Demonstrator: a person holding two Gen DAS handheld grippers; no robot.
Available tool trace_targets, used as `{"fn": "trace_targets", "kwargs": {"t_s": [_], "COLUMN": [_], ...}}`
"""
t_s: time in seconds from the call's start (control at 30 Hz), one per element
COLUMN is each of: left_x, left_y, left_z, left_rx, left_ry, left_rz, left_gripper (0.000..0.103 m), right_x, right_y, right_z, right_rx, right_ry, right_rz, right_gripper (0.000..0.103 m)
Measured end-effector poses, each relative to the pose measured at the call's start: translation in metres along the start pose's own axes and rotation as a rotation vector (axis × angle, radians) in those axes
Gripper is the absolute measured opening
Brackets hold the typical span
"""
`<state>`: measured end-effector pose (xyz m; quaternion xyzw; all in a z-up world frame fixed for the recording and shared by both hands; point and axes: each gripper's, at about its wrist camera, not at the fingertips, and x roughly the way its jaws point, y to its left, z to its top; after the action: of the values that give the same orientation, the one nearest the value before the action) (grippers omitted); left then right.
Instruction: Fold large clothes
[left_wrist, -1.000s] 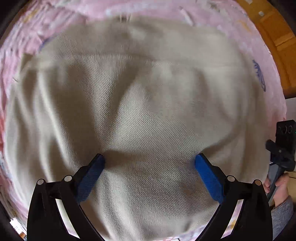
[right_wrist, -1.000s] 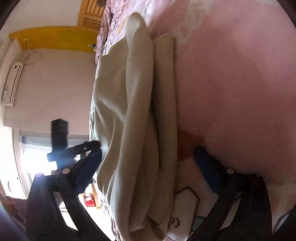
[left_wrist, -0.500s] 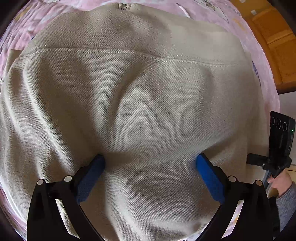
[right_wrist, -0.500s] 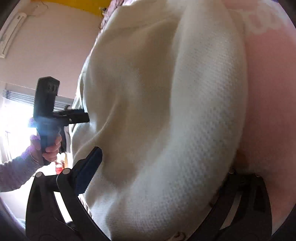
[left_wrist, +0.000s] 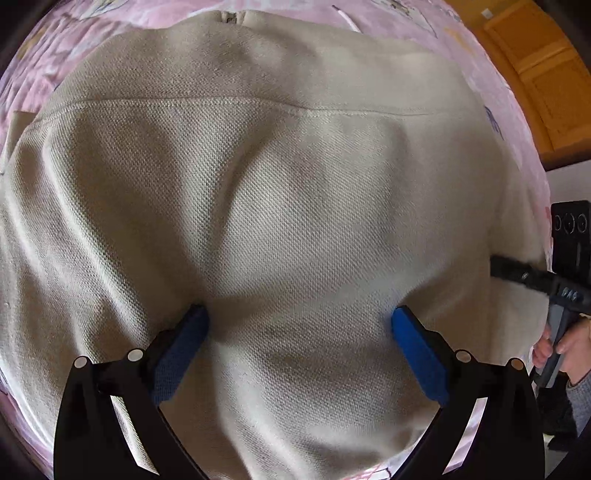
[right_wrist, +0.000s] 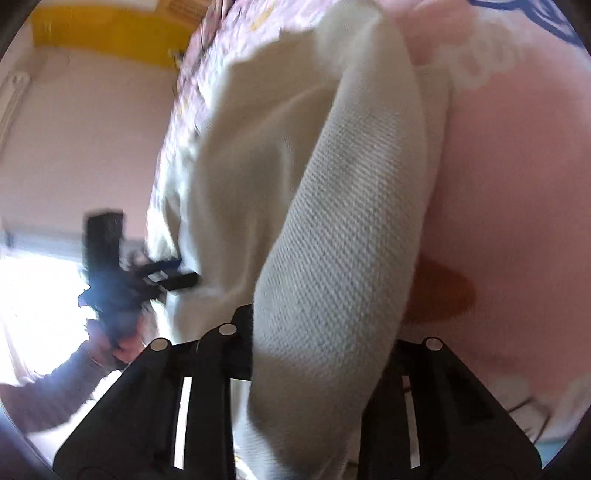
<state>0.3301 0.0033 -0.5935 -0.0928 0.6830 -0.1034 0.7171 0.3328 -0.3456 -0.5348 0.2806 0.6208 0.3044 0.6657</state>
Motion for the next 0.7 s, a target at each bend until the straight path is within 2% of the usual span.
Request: {"fn": "trace_targets", "kwargs": {"t_s": [0.03,0.13,0.2,0.23,0.3,0.37,0.43,0.53,0.6,0.63,0.67,0.7], "left_x": [-0.002,-0.013,-0.025,-0.030,-0.033,-0.026,-0.013,-0.006,-0.018,-0.026,-0.040,-0.056], "left_y": [0.000,0.001,0.014,0.020,0.029,0.039,0.044,0.040,0.044,0.046,0.051,0.057], "left_z": [-0.001,-0.004,-0.005,-0.006,-0.007,-0.008,-0.008,-0.008,-0.013,-0.015,-0.021,-0.027], "left_rx": [0.004,-0.068,-0.169,-0.201,-0.229,-0.255,-0.260,-0.238,-0.253,-0.265,-0.279,-0.282], "left_ry": [0.003,-0.012,-0.045,-0.057,-0.066,-0.060,-0.037,-0.026,-0.030,-0.034,-0.038,-0.050], "left_rz": [0.009,0.020,0.020,0.044,0.053,0.029,0.011,0.049,0.025,0.008,-0.014,-0.014], "left_gripper": [0.096,0.096,0.094,0.089,0.088,0.092,0.096,0.096,0.085,0.075,0.070,0.069], "right_x": [-0.005,-0.009,-0.005,-0.004,-0.006,-0.009,0.000,0.022,0.034,0.036,0.042,0.042], "right_y": [0.004,0.030,0.061,0.079,0.103,0.123,0.153,0.187,0.213,0.223,0.242,0.256], "right_z": [0.000,0.007,0.008,0.011,0.016,0.016,0.019,0.017,0.018,0.018,0.017,0.018], "right_rx": [0.016,0.050,0.009,-0.012,-0.025,-0.044,-0.092,-0.134,-0.157,-0.165,-0.191,-0.216], "right_ry": [-0.017,-0.068,-0.078,-0.087,-0.104,-0.112,-0.110,-0.093,-0.101,-0.108,-0.111,-0.116], "right_rz": [0.012,0.150,0.165,0.166,0.180,0.179,0.123,0.042,0.000,-0.014,-0.035,-0.059], "right_gripper": [0.023,0.020,0.020,0.020,0.020,0.020,0.020,0.020,0.020,0.020,0.020,0.020]}}
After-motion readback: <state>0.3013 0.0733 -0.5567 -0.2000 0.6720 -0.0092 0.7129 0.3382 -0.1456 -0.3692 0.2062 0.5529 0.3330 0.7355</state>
